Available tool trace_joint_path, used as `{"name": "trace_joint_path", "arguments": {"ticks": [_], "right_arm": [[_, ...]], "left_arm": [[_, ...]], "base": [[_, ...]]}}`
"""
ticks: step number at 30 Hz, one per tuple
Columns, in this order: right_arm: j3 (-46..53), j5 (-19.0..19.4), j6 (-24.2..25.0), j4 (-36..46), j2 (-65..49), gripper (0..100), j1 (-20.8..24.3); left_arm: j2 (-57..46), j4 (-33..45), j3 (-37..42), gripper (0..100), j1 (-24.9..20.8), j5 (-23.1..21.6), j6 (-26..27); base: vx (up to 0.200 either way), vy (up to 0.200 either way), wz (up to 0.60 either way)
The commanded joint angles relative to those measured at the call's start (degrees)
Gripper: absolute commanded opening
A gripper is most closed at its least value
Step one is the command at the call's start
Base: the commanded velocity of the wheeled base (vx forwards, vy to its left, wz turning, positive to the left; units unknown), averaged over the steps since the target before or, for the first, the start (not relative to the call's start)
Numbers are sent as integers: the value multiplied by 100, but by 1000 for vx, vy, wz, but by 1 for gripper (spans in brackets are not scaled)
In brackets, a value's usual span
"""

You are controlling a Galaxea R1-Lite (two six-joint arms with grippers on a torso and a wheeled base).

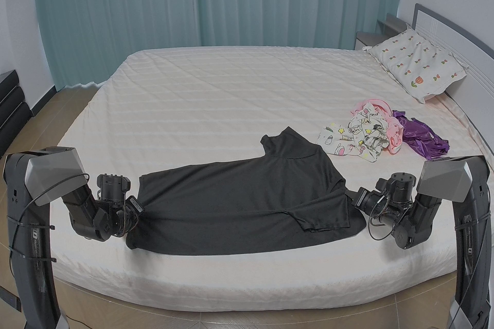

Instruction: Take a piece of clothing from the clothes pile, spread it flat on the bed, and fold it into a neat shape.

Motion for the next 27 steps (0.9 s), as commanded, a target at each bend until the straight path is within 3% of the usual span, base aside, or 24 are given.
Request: {"name": "trace_joint_path", "arguments": {"ticks": [1, 5, 6, 18, 22, 27], "right_arm": [[-66, 4, 1, 20, 88, 0, 18], [-119, 4, 1, 20, 114, 0, 18], [-137, 4, -8, 20, 141, 100, 18], [-14, -5, 159, -59, 0, 100, -52], [241, 4, 607, -59, -395, 100, -175], [522, 12, 1117, -59, -738, 100, -254]], "left_arm": [[26, -2, -25, 0, 8, -1, -3], [79, -2, -69, 0, 0, -1, -3], [96, -2, -95, 100, 0, -1, -12], [-53, -2, -33, 100, 17, -27, -21], [-554, -99, 221, 100, 44, -133, -29], [-809, -802, 494, 100, 61, -186, -337]], "base": [[0, 0, 0], [0, 0, 0], [0, 0, 0], [0, 0, 0], [0, 0, 0], [0, 0, 0]]}}
